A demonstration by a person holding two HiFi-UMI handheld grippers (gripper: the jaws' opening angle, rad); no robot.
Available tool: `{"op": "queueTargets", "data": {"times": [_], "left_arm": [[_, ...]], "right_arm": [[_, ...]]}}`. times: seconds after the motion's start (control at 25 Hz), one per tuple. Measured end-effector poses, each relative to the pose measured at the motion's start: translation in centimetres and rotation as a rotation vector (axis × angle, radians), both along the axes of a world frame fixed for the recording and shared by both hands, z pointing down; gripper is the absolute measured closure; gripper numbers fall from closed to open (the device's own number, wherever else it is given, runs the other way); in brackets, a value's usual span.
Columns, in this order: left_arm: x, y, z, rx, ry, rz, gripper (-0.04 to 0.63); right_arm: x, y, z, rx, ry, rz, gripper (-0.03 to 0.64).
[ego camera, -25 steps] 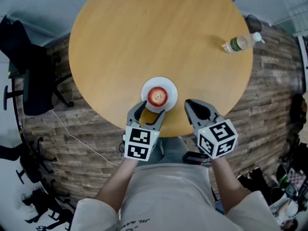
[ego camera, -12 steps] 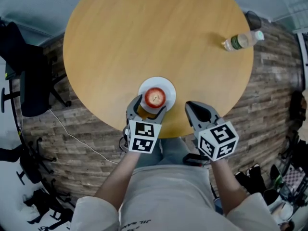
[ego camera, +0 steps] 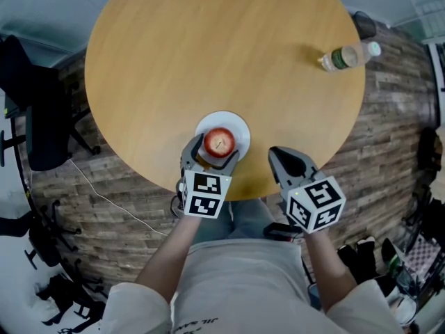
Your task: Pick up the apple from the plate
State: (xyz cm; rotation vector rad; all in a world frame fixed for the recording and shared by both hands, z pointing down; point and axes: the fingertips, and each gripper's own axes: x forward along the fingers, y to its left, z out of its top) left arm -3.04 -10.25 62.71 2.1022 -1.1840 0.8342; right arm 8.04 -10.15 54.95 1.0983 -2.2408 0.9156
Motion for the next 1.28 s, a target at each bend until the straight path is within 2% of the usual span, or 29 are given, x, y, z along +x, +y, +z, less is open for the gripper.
{"op": "queueTargets", "data": {"times": [0.64, 1.28], "left_arm": [[-0.2, -0.2, 0.9, -0.029, -0.004, -0.012, 0.215], [-0.2, 0.8, -4.2, 0.060, 0.014, 0.006, 0.215]], "right_arm": [[0.6, -0.1, 0.0, -0.001, -0.001, 0.007, 0.584], [-0.3, 0.2, -2.8, 0.078, -0.013, -0.028, 0.584]]}}
